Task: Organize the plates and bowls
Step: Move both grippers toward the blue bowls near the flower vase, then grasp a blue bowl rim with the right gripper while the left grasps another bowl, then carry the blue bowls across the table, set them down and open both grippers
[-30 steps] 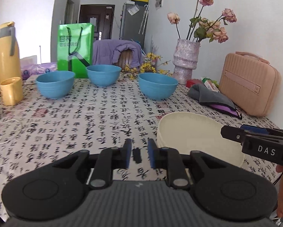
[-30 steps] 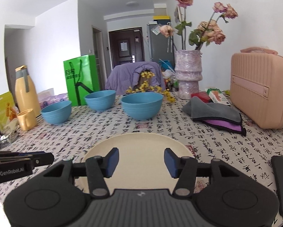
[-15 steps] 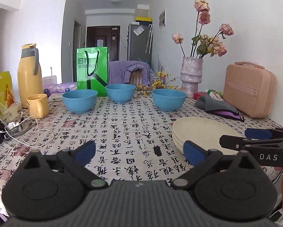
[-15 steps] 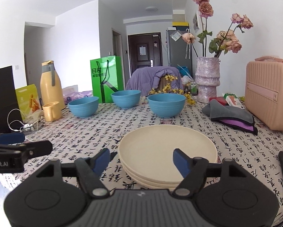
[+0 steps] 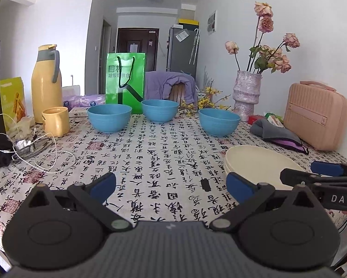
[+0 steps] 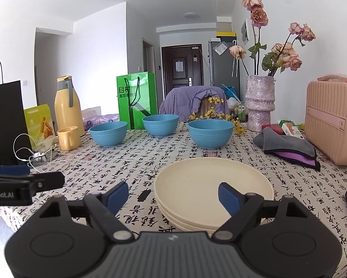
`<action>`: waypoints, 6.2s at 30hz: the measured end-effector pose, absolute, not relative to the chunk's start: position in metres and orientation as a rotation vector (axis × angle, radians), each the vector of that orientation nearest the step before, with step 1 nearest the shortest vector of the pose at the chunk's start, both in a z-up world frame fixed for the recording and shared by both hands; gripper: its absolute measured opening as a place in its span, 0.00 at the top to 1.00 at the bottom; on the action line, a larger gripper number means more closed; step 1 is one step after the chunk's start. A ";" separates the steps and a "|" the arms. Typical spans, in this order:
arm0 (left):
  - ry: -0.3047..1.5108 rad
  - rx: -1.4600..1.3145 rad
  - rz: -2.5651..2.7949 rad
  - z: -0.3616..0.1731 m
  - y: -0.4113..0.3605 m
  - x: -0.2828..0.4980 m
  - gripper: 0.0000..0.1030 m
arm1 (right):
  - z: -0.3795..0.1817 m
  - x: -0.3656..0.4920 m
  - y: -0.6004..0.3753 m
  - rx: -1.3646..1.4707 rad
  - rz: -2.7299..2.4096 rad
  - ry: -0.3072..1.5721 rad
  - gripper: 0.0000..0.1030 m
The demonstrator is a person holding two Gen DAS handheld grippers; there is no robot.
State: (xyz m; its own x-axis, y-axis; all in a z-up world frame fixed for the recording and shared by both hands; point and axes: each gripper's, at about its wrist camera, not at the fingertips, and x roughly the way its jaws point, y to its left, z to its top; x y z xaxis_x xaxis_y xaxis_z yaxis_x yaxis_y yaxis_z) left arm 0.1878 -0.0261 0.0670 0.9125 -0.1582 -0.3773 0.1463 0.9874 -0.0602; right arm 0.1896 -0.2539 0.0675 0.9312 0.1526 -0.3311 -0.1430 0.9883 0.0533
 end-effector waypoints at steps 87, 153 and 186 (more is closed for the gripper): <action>0.865 -0.302 -0.382 0.037 -0.132 0.653 0.90 | 0.069 0.639 -0.369 0.262 0.077 0.760 0.89; 0.744 -0.348 -0.082 0.051 0.115 0.282 0.90 | 0.057 0.322 -0.132 0.276 0.448 0.770 0.84; 0.394 -0.028 -0.016 0.078 0.083 0.195 0.03 | 0.082 0.252 -0.151 -0.028 0.332 0.441 0.22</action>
